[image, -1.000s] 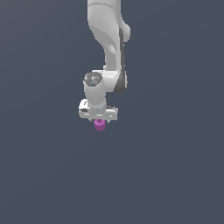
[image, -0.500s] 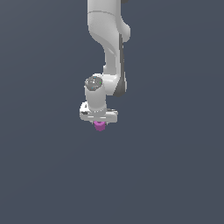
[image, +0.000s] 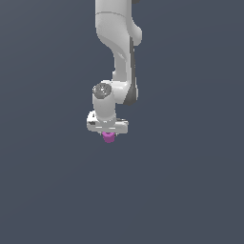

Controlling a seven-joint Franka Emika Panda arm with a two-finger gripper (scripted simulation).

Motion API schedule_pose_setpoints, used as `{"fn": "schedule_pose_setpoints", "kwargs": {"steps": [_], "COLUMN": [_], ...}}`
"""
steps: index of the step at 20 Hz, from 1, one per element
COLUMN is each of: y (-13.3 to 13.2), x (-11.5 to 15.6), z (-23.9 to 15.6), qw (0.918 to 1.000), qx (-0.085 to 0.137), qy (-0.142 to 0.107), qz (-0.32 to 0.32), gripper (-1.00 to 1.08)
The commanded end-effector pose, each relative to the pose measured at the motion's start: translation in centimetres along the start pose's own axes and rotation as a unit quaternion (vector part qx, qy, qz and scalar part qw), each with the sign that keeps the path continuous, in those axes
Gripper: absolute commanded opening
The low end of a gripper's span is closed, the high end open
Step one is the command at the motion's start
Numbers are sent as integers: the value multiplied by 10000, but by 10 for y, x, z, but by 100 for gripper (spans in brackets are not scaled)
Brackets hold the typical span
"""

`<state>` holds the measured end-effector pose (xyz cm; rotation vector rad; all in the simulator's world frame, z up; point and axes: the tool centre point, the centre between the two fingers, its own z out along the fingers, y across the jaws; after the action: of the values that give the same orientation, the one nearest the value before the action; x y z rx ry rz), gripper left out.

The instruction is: Pick up the object and move it to a goal position.

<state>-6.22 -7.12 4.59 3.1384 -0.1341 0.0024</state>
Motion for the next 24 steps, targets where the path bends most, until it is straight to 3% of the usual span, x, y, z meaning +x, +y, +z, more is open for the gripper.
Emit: {"fn": "schedule_pose_setpoints", "kwargs": {"steps": [1, 10, 17, 24], "y": [-1, -21, -48, -75], "x": [1, 24, 53, 82], "z": [-1, -19, -45, -77], "qw": [10000, 9986, 9925, 9808], "qx": [-4, -79, -182, -300], "qy": [28, 505, 1148, 1829], "qz": [8, 170, 386, 612], "gripper": [-100, -100, -100, -100]}}
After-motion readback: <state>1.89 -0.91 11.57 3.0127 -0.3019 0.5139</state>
